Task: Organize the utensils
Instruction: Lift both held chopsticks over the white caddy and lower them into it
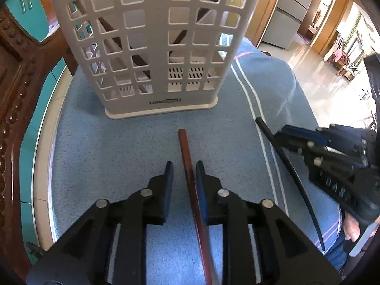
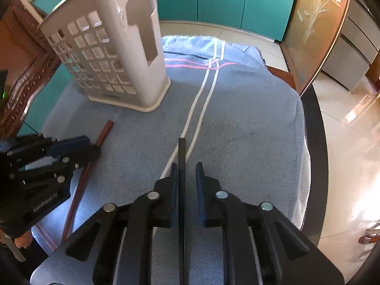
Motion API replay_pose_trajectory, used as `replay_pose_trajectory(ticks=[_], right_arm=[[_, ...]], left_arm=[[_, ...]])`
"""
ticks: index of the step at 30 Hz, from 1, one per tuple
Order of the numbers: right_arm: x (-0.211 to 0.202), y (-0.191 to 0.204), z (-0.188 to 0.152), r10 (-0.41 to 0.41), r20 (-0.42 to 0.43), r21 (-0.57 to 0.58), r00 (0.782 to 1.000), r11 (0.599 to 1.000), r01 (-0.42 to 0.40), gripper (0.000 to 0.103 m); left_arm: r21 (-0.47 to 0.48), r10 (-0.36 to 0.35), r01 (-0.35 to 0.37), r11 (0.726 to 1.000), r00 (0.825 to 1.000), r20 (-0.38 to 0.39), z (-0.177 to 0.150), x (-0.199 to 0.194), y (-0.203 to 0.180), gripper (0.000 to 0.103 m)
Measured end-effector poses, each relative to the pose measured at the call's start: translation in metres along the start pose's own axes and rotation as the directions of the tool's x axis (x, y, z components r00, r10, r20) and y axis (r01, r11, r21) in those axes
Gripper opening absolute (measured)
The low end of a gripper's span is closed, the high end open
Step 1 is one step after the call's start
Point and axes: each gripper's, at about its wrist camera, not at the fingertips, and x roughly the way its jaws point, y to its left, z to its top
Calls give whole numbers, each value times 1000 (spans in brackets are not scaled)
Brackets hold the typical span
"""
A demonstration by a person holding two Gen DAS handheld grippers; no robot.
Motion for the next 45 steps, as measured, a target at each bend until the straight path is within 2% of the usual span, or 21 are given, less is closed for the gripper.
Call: replay_pose_trajectory(ticks=[3, 10, 16, 19, 21, 27, 33, 36, 39, 42, 45], right_arm=[[7, 4, -3, -43, -15, -30, 999, 999, 43, 19], [6, 13, -8, -71, 3, -60, 997, 996, 71, 19], [5, 24, -13, -103, 20, -83, 995, 991, 104, 19], [2, 27, -15, -94, 20, -84, 995, 992, 95, 17], [-1, 28, -17, -71, 19, -84, 997, 994, 72, 9], [-7, 35, -22, -40, 38, -81, 998, 996, 43, 7], [-45, 30, -16, 7, 138, -68, 990, 998, 3, 7], [-87, 26, -16, 68, 226, -75, 972, 996, -52, 7], [-126, 21, -21, 117, 308, -102, 944, 991, -89, 7], [-171, 14, -30, 180, 391, -123, 902, 982, -142, 7], [-207, 4, -35, 210, 457, -130, 864, 977, -169, 7]], left_arm=[[-2, 22, -22, 1000, 1000, -1, 3, 7, -3, 22], [34, 100, -101, 994, 995, 7, 5, 8, -22, 22], [47, 122, -123, 991, 992, 14, 6, 6, -31, 22], [51, 123, -124, 991, 992, 17, 5, 7, -25, 20], [54, 114, -115, 992, 993, 18, 0, 4, -34, 11], [42, 106, -107, 993, 994, 30, -1, 5, -43, 7], [17, 95, -98, 995, 986, 137, 1, -28, -36, 7], [19, 74, -80, 997, 977, 200, 1, -54, -33, 7], [31, 38, -48, 998, 959, 281, -3, -91, -33, 7], [21, -4, -4, 1000, 935, 354, -7, -129, -29, 7], [4, -17, 17, 1000, 899, 437, -11, -169, -20, 7]])
